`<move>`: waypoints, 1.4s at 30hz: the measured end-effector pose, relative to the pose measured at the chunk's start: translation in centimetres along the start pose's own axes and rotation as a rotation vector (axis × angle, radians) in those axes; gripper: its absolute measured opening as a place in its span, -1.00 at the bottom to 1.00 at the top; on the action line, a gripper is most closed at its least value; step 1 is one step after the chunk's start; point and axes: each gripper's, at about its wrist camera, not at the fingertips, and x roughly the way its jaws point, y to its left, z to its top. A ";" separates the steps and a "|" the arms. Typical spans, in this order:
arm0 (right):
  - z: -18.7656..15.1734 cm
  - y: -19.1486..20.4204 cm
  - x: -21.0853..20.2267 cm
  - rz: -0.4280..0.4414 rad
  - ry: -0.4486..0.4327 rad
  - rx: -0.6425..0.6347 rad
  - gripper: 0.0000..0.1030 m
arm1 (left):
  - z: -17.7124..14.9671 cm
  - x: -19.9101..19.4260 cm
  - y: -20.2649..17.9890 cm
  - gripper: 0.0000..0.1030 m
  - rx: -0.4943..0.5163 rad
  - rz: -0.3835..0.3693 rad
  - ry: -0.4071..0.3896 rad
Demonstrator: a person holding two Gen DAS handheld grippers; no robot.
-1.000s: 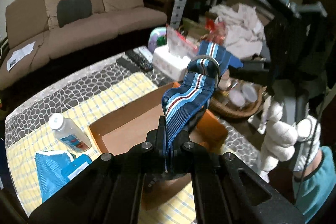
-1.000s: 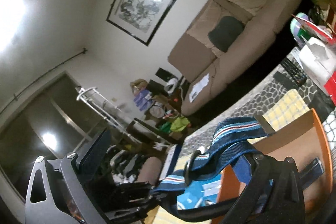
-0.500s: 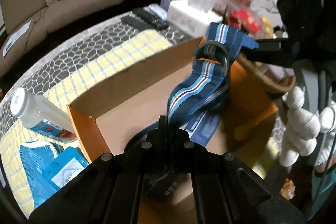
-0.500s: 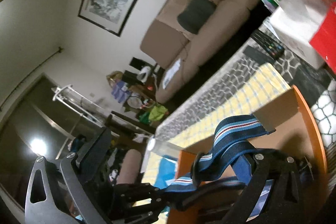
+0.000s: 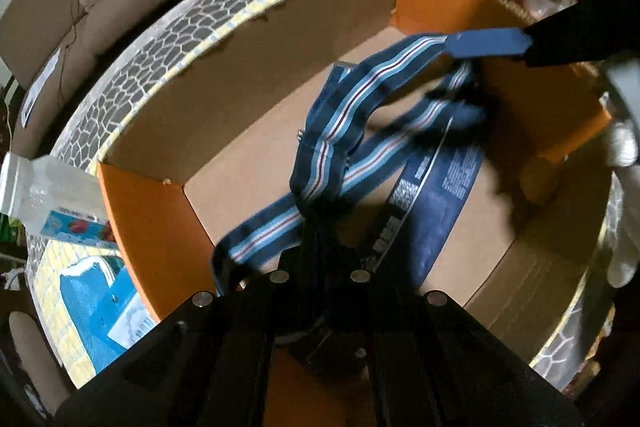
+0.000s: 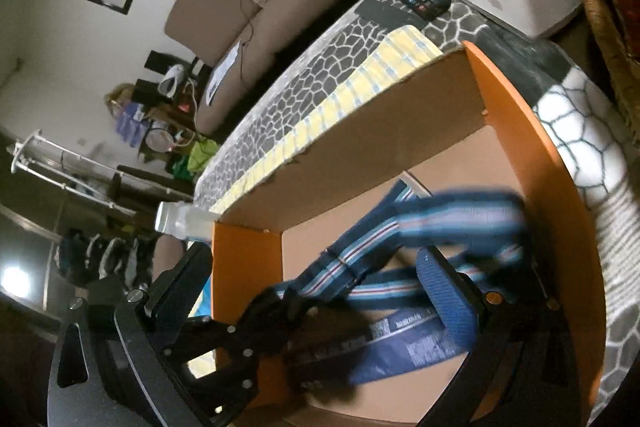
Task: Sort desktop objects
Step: 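Lower the striped strap into the orange box and open the left gripper, then withdraw the left tool from the box back over the table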
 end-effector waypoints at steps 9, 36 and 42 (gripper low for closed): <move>-1.5 1.9 -2.4 -0.064 0.009 -0.067 1.00 | -0.9 0.1 0.6 -0.13 -0.104 -0.058 0.050; -9.3 7.8 -5.1 -0.191 0.000 -0.157 0.99 | -10.7 -12.6 8.9 0.92 -0.392 -0.184 -0.150; -11.5 10.0 -4.3 -0.156 0.024 -0.193 0.99 | -13.9 -14.4 11.0 1.00 -0.440 -0.153 -0.166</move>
